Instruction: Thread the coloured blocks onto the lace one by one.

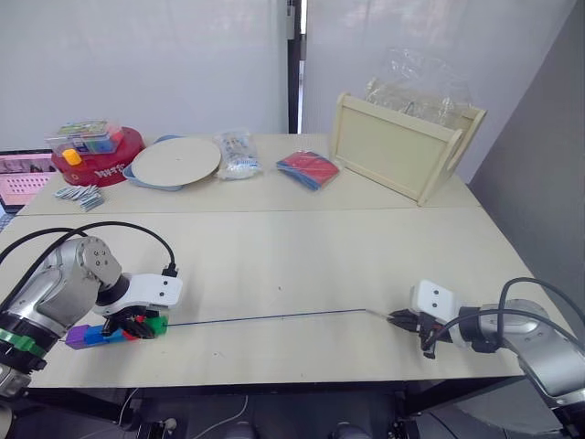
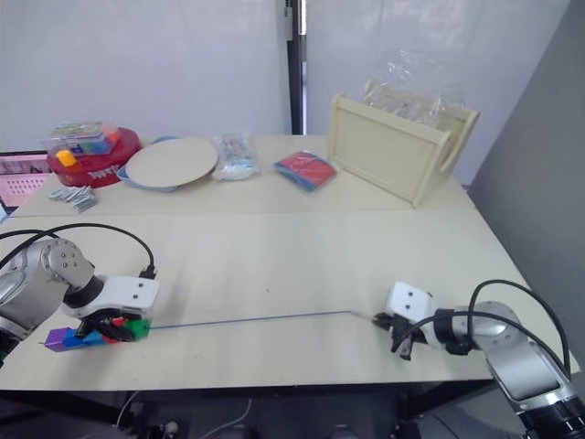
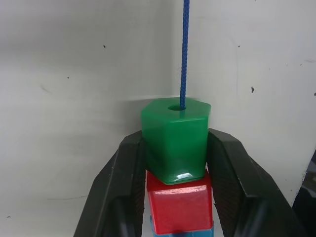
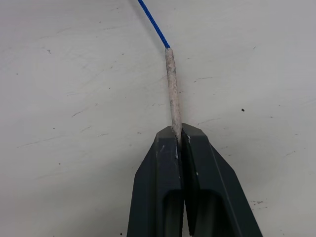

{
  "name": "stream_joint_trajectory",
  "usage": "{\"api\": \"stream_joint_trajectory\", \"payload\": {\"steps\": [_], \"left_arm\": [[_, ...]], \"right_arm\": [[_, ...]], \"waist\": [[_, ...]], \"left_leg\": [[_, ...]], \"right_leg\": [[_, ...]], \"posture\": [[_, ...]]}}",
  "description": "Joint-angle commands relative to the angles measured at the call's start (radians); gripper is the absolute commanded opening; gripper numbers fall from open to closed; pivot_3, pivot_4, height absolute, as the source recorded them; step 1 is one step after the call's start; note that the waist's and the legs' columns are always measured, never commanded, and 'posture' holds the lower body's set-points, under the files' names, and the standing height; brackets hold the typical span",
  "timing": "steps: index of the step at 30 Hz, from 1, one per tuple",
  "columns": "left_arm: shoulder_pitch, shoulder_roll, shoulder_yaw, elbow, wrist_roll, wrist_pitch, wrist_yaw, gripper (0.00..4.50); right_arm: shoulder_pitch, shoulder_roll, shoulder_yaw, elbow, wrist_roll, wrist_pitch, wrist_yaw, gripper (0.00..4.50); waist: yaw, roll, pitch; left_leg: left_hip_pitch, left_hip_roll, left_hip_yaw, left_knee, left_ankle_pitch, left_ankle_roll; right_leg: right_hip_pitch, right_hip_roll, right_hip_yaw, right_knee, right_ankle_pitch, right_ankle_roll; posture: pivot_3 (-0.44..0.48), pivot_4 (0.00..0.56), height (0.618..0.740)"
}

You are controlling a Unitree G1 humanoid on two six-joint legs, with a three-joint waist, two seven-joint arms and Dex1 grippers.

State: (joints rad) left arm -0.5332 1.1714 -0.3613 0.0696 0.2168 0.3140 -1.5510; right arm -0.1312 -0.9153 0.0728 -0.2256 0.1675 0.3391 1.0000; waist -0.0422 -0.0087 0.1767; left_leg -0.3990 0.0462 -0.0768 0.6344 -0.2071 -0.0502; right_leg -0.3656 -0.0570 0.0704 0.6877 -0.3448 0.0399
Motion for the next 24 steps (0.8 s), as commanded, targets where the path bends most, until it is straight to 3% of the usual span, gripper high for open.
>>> {"api": "stream_joint_trajectory", "payload": {"steps": [1,9,14,15,16,21,22,24], "left_arm": [[0.041,0.008,0.012,-0.025,0.021,0.046,0.024,1.28],[0.107,-0.035,0.069,-0.140,-0.047,0.226,0.022,1.28],[0.183,-0.010,0.127,-0.179,-0.052,0.196,0.065,1.28],[0.185,-0.007,0.138,-0.179,-0.056,0.192,0.069,2.31],[0.188,0.000,0.146,-0.180,-0.061,0.188,0.068,2.61],[0.182,0.033,0.205,-0.157,-0.090,0.133,0.092,4.28],[0.177,0.037,0.223,-0.152,-0.103,0.127,0.098,4.50],[0.179,0.054,0.282,-0.147,-0.147,0.113,0.098,4.50]], "right_arm": [[0.007,-0.005,0.022,-0.010,-0.025,0.026,0.002,0.00],[-0.022,0.074,0.165,0.065,-0.135,0.047,-0.047,0.00],[-0.043,0.162,0.206,0.172,-0.175,0.039,-0.072,0.00],[-0.042,0.162,0.202,0.179,-0.178,0.031,-0.067,0.00],[-0.041,0.158,0.197,0.181,-0.177,0.026,-0.060,0.00],[-0.043,0.140,0.146,0.161,-0.134,0.022,-0.027,1.64],[-0.043,0.136,0.131,0.154,-0.126,0.018,-0.025,1.96],[-0.039,0.129,0.076,0.119,-0.095,0.018,-0.026,2.63]], "waist": [[0.000,0.000,0.000],[-0.009,-0.004,-0.004],[-0.014,-0.020,-0.017],[-0.014,-0.021,-0.018],[-0.013,-0.022,-0.019],[-0.002,-0.025,-0.020],[0.000,-0.025,-0.020],[0.001,-0.026,-0.020]], "left_leg": [[0.000,0.000,0.000,0.000,0.000,0.000],[0.006,0.001,0.000,-0.002,0.000,0.000],[0.018,0.003,0.000,-0.008,-0.001,0.001],[0.019,0.003,0.000,-0.008,-0.001,0.001],[0.019,0.003,0.000,-0.008,-0.001,0.001],[0.019,0.004,0.000,-0.008,-0.001,0.000],[0.018,0.004,0.000,-0.008,-0.001,0.000],[0.014,0.004,0.000,-0.008,-0.001,0.000]], "right_leg": [[0.000,0.000,0.000,0.000,0.000,0.000],[0.006,0.001,0.000,-0.002,0.000,0.000],[0.016,0.003,0.000,-0.006,-0.001,-0.001],[0.017,0.003,0.000,-0.006,-0.001,-0.001],[0.018,0.003,0.000,-0.006,-0.001,-0.001],[0.017,0.003,0.000,-0.006,-0.001,-0.002],[0.017,0.003,0.000,-0.007,-0.001,-0.002],[0.014,0.003,-0.001,-0.007,-0.001,-0.002]], "posture": [[0.000,0.150,0.740],[0.000,0.150,0.740],[0.000,0.150,0.740],[0.000,0.150,0.740],[0.000,0.150,0.740],[0.000,0.150,0.740],[0.000,0.150,0.740],[0.000,0.150,0.740]]}}
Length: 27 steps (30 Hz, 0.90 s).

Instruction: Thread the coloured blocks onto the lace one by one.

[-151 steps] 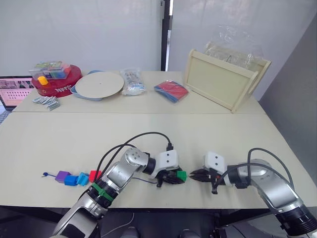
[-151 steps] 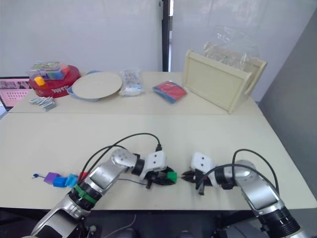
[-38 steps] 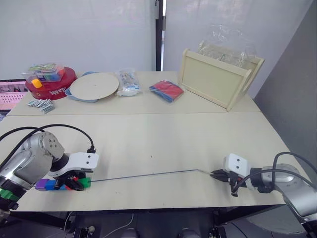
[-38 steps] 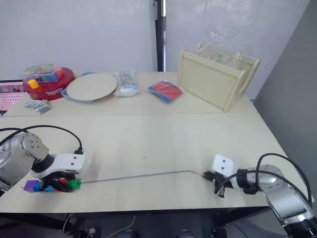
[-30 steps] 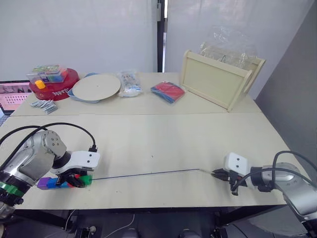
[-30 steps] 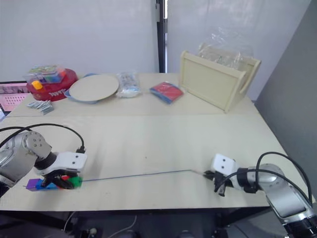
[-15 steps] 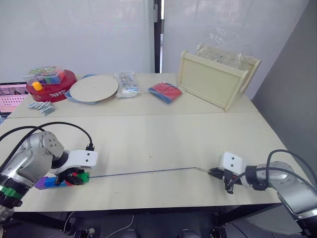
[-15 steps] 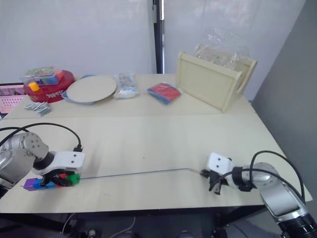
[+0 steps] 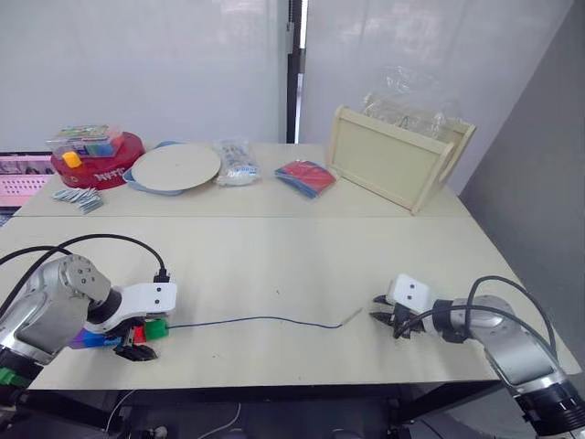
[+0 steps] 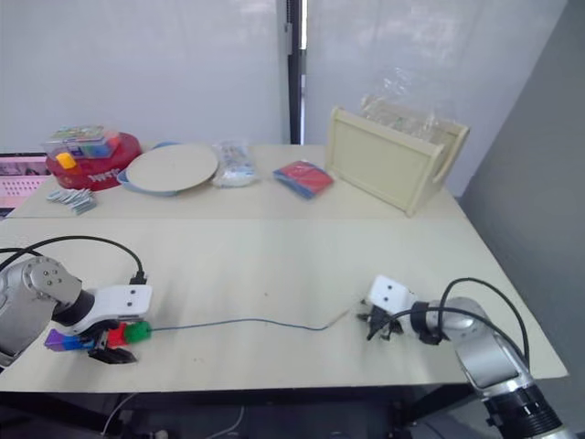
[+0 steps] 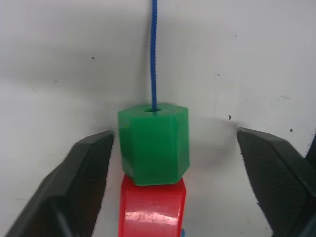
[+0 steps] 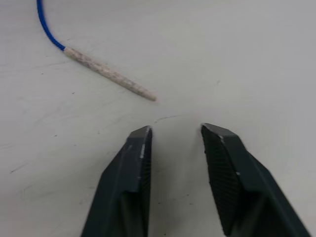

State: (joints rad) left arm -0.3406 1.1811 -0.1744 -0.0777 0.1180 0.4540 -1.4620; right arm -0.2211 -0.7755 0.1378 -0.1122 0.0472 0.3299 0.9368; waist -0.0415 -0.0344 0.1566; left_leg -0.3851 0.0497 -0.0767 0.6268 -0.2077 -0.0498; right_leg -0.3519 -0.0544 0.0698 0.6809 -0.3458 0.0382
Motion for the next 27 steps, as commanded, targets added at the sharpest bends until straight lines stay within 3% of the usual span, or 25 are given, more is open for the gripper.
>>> {"api": "stream_joint_trajectory", "payload": {"steps": [1,4,6,9,11,17,22,27], "left_arm": [[-0.009,0.051,0.125,0.002,-0.071,-0.033,0.011,4.50],[0.003,0.055,0.224,-0.011,-0.145,-0.023,0.021,4.50],[0.042,0.049,0.324,-0.041,-0.214,-0.001,0.017,4.50],[0.143,-0.033,0.581,-0.122,-0.393,0.084,0.005,4.50],[0.208,-0.129,0.764,-0.182,-0.478,0.178,0.076,4.50],[0.433,-0.321,1.097,-0.240,-0.626,0.283,0.174,4.50],[0.690,-0.452,1.218,-0.164,-0.598,0.111,0.177,4.50],[0.771,-0.493,1.209,-0.057,-0.583,-0.040,0.235,4.50]], "right_arm": [[0.053,-0.012,-0.016,-0.014,0.045,0.034,0.036,2.94],[0.066,-0.014,-0.095,-0.080,0.112,0.063,0.035,4.01],[0.077,-0.012,-0.160,-0.141,0.184,0.112,0.033,4.46],[0.107,0.002,-0.281,-0.235,0.311,0.197,0.014,4.46],[0.147,0.019,-0.356,-0.263,0.364,0.224,-0.012,4.46],[0.251,0.086,-0.492,-0.251,0.426,0.227,-0.098,4.46],[0.363,0.123,-0.587,-0.156,0.416,0.141,-0.106,4.46],[0.411,0.123,-0.625,-0.032,0.388,0.005,-0.085,4.46]], "waist": [[0.002,-0.001,0.001],[0.005,0.002,0.004],[0.004,0.006,0.008],[-0.001,0.013,0.013],[-0.004,0.014,0.014],[-0.003,0.013,0.014],[-0.001,0.012,0.013],[0.008,0.011,0.014]], "left_leg": [[-0.001,0.000,0.000,0.000,0.000,0.000],[-0.006,0.000,0.000,0.000,0.000,0.000],[-0.006,0.000,0.000,0.000,-0.001,0.001],[-0.011,-0.001,0.000,0.001,-0.001,0.001],[-0.014,-0.001,0.000,0.001,-0.001,0.001],[-0.014,-0.001,0.000,0.001,-0.001,0.001],[-0.014,-0.002,0.001,0.001,-0.001,0.001],[-0.009,-0.002,0.000,0.001,-0.001,0.000]], "right_leg": [[-0.001,0.000,0.000,0.000,0.000,0.000],[-0.004,0.000,-0.001,-0.002,0.000,0.000],[-0.004,-0.001,0.000,-0.003,0.000,0.000],[-0.008,-0.002,0.000,-0.003,0.000,0.000],[-0.012,-0.002,0.000,-0.001,0.000,0.000],[-0.013,-0.002,0.001,0.000,0.000,0.000],[-0.013,-0.003,0.001,-0.001,0.000,0.000],[-0.007,-0.004,0.000,-0.002,0.000,0.000]], "posture": [[0.000,0.150,0.740],[0.000,0.150,0.740],[0.000,0.150,0.740],[0.000,0.150,0.740],[0.000,0.150,0.740],[0.000,0.150,0.740],[0.000,0.150,0.740],[0.000,0.150,0.740]]}}
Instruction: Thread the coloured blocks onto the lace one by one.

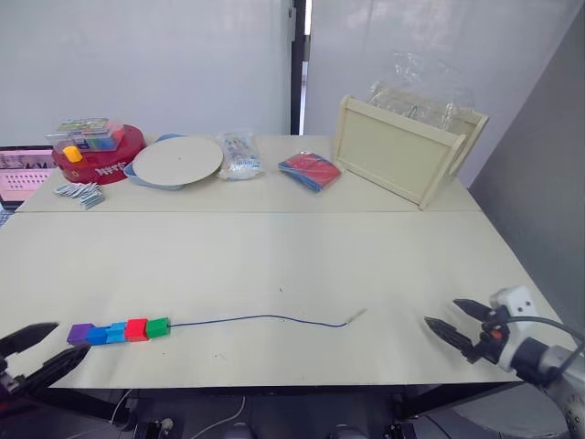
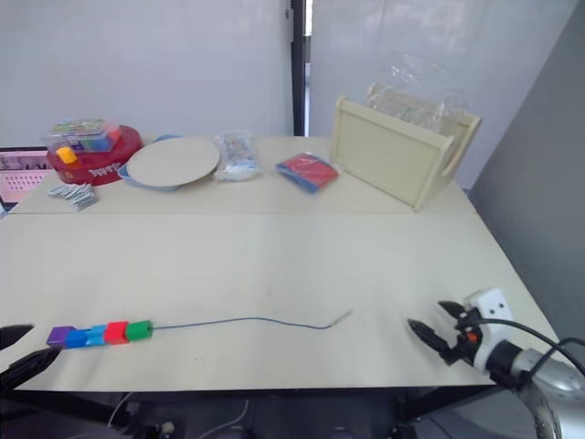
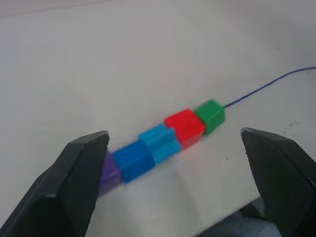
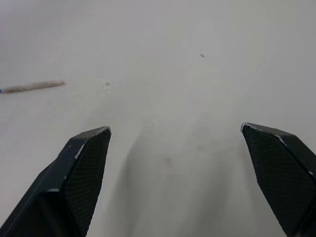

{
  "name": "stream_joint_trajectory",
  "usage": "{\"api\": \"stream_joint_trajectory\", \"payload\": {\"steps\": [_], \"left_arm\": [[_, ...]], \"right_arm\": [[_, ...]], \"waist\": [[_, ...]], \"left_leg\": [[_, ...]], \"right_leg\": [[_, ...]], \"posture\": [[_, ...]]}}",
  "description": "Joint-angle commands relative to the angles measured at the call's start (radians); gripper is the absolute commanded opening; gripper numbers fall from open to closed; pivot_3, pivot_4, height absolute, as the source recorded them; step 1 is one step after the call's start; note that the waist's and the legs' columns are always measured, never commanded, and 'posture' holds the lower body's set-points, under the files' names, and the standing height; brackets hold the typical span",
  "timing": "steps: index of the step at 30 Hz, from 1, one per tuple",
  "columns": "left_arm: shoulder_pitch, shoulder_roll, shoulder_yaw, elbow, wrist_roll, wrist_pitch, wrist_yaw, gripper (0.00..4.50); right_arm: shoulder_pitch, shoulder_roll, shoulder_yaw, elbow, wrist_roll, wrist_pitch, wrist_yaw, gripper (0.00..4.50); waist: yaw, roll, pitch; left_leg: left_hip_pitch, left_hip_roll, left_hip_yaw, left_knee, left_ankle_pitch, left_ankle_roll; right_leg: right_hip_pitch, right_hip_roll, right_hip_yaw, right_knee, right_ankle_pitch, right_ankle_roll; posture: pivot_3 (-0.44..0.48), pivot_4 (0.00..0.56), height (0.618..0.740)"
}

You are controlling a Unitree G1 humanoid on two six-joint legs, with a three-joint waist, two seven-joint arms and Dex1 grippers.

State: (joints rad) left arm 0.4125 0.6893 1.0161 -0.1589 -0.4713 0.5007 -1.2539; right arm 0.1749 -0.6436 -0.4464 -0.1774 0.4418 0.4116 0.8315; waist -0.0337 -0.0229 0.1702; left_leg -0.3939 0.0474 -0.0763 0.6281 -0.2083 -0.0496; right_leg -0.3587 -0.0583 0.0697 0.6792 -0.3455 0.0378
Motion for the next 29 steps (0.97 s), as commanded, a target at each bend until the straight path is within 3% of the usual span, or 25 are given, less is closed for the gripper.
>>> {"api": "stream_joint_trajectory", "payload": {"steps": [1,11,29], "left_arm": [[0.029,-0.007,0.013,0.035,0.004,-0.110,0.031,4.50],[0.064,-0.015,-0.116,0.215,0.033,-0.298,0.071,4.50],[0.100,0.005,-0.165,0.163,-0.003,-0.314,0.140,4.50]], "right_arm": [[0.022,-0.015,-0.040,0.052,-0.008,-0.091,0.031,4.46],[0.028,-0.068,0.004,0.225,-0.040,-0.223,0.133,4.46],[0.001,-0.089,0.043,0.245,-0.046,-0.237,0.153,4.46]], "waist": [[0.000,0.000,0.000],[-0.010,-0.001,0.000],[-0.010,-0.002,-0.001]], "left_leg": [[0.003,0.000,0.000,0.000,0.000,0.000],[0.006,0.000,0.001,-0.003,0.000,-0.001],[0.006,0.000,0.001,-0.003,-0.001,-0.001]], "right_leg": [[0.003,0.000,0.000,-0.001,0.000,0.000],[0.006,0.000,0.001,-0.003,0.000,0.000],[0.006,0.000,0.001,-0.003,0.000,0.000]], "posture": [[0.000,0.150,0.740],[0.000,0.150,0.740],[0.000,0.150,0.740]]}}
